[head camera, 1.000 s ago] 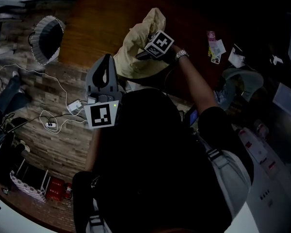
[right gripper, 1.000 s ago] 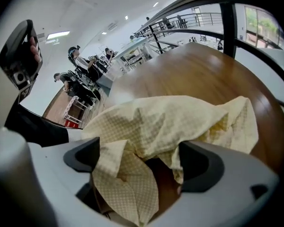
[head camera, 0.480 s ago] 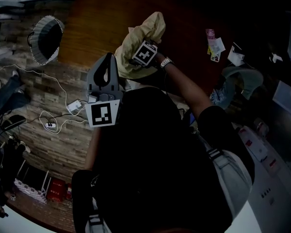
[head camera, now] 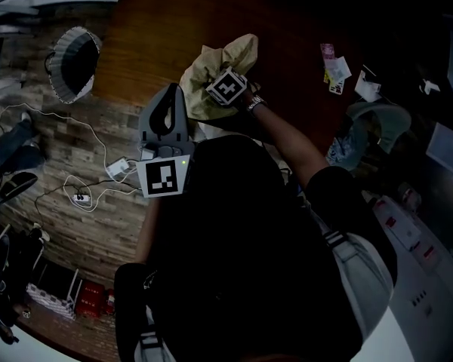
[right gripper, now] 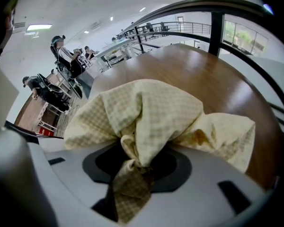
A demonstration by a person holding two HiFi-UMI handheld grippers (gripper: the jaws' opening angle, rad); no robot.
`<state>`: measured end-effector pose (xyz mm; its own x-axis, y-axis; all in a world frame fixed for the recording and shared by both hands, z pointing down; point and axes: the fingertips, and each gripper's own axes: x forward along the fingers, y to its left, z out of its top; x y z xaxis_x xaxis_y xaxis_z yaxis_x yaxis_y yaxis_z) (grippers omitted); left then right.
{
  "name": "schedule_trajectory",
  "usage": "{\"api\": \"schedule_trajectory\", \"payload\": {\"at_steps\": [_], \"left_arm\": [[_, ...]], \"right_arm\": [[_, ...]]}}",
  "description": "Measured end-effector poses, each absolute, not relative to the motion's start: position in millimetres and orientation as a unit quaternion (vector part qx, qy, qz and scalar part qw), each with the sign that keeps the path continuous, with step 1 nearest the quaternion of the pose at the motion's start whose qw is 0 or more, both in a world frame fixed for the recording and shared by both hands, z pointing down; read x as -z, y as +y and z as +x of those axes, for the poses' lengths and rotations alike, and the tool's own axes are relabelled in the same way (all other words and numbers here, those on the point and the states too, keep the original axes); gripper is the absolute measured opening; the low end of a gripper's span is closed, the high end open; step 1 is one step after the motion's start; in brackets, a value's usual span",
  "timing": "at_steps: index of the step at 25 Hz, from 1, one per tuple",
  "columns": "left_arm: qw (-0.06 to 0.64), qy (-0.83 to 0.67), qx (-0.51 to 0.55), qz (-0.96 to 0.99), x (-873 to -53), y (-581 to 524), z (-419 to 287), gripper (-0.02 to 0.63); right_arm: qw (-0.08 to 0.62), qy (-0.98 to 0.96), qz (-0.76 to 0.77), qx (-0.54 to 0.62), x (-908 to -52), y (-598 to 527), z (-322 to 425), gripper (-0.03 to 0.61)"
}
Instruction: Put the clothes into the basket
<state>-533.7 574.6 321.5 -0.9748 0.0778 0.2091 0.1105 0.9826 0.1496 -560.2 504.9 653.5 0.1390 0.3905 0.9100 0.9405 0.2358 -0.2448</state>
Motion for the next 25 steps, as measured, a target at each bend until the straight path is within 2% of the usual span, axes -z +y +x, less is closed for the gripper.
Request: {"api": "schedule_trajectory", "payload": {"at_steps": [3,6,14,25], "left_arm": [[0.101,-0.990,0.083,-0.043,-322.6,574.9,-528.5,0.014],[0.096,-0.992,0.081,-0.034,-320.5,576.3,-522.3,0.014],[0.097,-0.991,0.088,-0.002,-320.8,592.8,-487.8,0.014],[0.079,-0.991,0.079,0.069,-309.0,613.8,-443.1,0.014]], "right_arm": [[0.478,-0.627,-0.546,0.281,-644.0,507.6,-558.0,0.125],[0.463,-0.652,-0.528,0.286,-643.3,505.5,-556.6,0.105],[0.437,-0.717,-0.476,0.262,-609.4,501.0,-554.2,0.095],[0.390,-0.832,-0.360,0.161,-537.6,492.5,-541.7,0.097]]}}
